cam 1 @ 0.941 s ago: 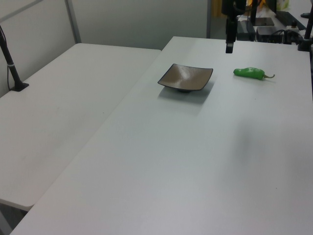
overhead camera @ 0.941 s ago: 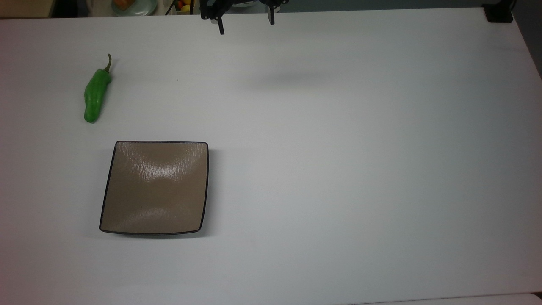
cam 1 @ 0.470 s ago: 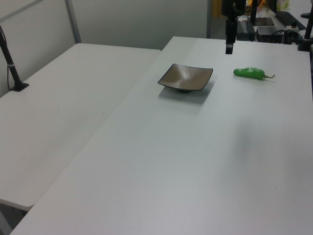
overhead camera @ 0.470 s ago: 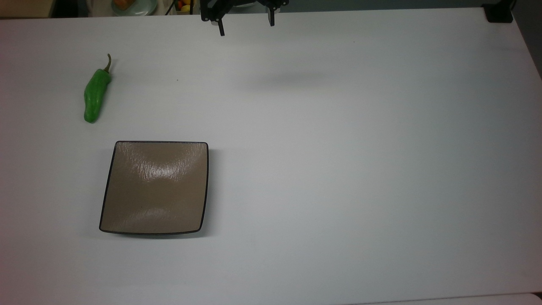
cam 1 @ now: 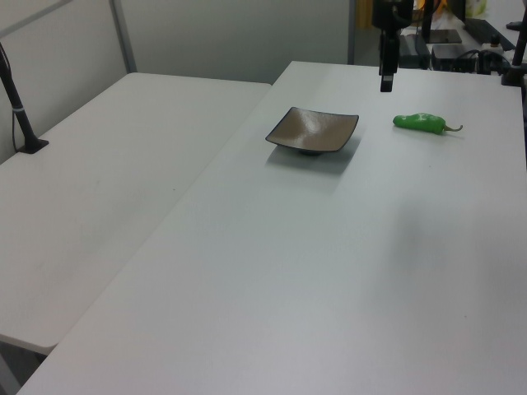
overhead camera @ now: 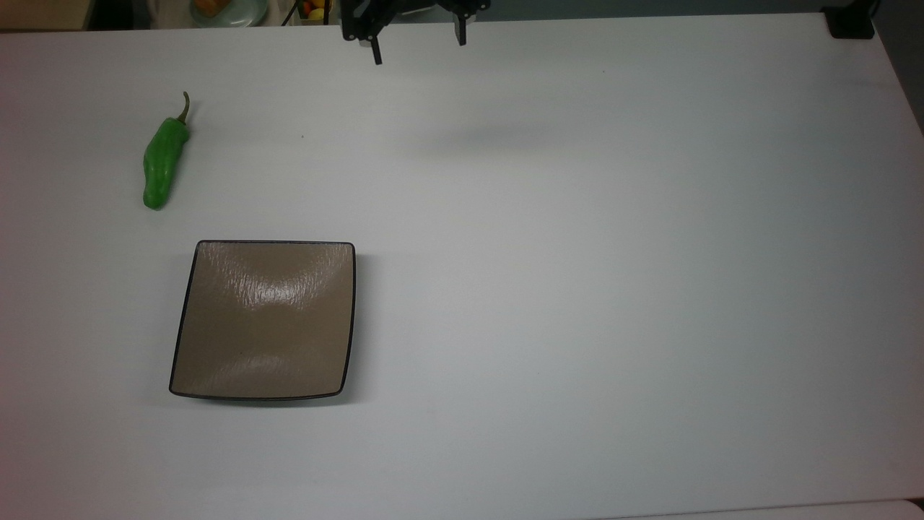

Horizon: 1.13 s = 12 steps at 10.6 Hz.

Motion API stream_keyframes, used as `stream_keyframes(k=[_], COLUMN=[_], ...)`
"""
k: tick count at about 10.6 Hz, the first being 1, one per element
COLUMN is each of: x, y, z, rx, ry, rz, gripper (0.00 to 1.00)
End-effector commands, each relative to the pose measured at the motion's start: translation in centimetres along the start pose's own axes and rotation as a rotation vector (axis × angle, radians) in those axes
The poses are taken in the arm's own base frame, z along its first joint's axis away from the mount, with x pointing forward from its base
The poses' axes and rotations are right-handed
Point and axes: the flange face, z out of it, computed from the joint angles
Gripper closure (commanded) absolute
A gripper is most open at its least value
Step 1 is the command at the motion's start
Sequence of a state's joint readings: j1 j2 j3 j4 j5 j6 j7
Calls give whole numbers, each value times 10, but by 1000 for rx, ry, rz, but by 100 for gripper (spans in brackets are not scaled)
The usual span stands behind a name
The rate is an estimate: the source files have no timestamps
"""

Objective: Chili peppers are placed on a ceramic plate

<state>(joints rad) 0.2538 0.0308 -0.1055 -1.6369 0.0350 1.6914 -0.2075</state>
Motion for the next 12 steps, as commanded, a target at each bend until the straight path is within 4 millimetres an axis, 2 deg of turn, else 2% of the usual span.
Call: stream_keyframes(k=[1, 2, 3, 4, 6, 8, 10, 12], x=[-18, -31, -43, -56, -75, -97, -117, -133], y=[64, 102, 132, 168, 220, 271, 312, 336], z=[-7, -7, -6, 3, 15, 45, 74, 103], rx=[5, -1, -10, -7, -27, -10, -5, -13], ry=[31, 29, 24, 8, 28, -10, -28, -24], rz=[-59, -84, -90, -45, 41, 134, 209, 254], gripper=[0, 0, 0, 0, 0, 0, 0, 0])
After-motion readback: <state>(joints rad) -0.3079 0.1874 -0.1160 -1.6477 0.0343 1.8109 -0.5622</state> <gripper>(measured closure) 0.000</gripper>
